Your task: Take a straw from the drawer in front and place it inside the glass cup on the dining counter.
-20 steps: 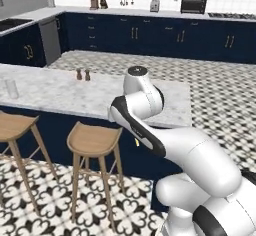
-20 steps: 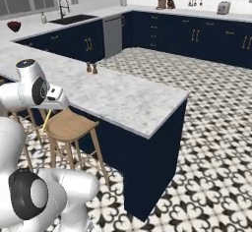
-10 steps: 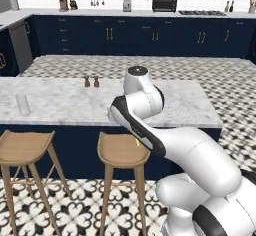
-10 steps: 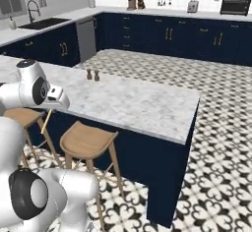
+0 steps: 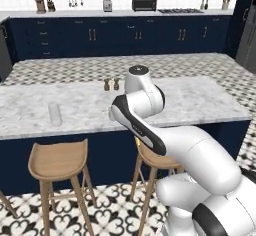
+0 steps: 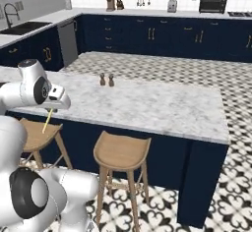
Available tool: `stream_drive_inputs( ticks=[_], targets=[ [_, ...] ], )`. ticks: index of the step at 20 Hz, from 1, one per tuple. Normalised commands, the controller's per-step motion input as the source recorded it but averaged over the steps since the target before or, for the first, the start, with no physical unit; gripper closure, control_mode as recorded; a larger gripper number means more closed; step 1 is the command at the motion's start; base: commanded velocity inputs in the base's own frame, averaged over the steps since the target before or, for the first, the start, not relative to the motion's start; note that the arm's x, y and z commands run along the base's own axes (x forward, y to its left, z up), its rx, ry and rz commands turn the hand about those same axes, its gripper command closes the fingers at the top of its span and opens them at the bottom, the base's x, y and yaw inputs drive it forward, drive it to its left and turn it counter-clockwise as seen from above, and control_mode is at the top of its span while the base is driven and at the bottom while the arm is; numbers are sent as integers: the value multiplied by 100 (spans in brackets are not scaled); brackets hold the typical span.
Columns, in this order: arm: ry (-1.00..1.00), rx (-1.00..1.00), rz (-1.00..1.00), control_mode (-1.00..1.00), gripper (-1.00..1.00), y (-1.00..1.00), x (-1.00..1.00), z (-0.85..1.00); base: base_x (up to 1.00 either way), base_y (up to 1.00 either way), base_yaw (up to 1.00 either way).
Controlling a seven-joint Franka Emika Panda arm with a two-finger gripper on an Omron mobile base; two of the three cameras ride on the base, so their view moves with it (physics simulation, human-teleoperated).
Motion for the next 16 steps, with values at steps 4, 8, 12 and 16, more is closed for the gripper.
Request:
stream_drive_inputs(
  ticks=[4, 8, 12, 16],
  targets=[
    [0, 0, 0, 100, 100, 0, 0, 0, 0, 100, -28],
    [0, 0, 0, 100, 100, 0, 0, 0, 0, 100, -28],
    [0, 0, 0, 100, 100, 0, 0, 0, 7, 100, -24],
    [0, 0, 0, 100, 100, 0, 0, 0, 48, 74, -12]
  ],
)
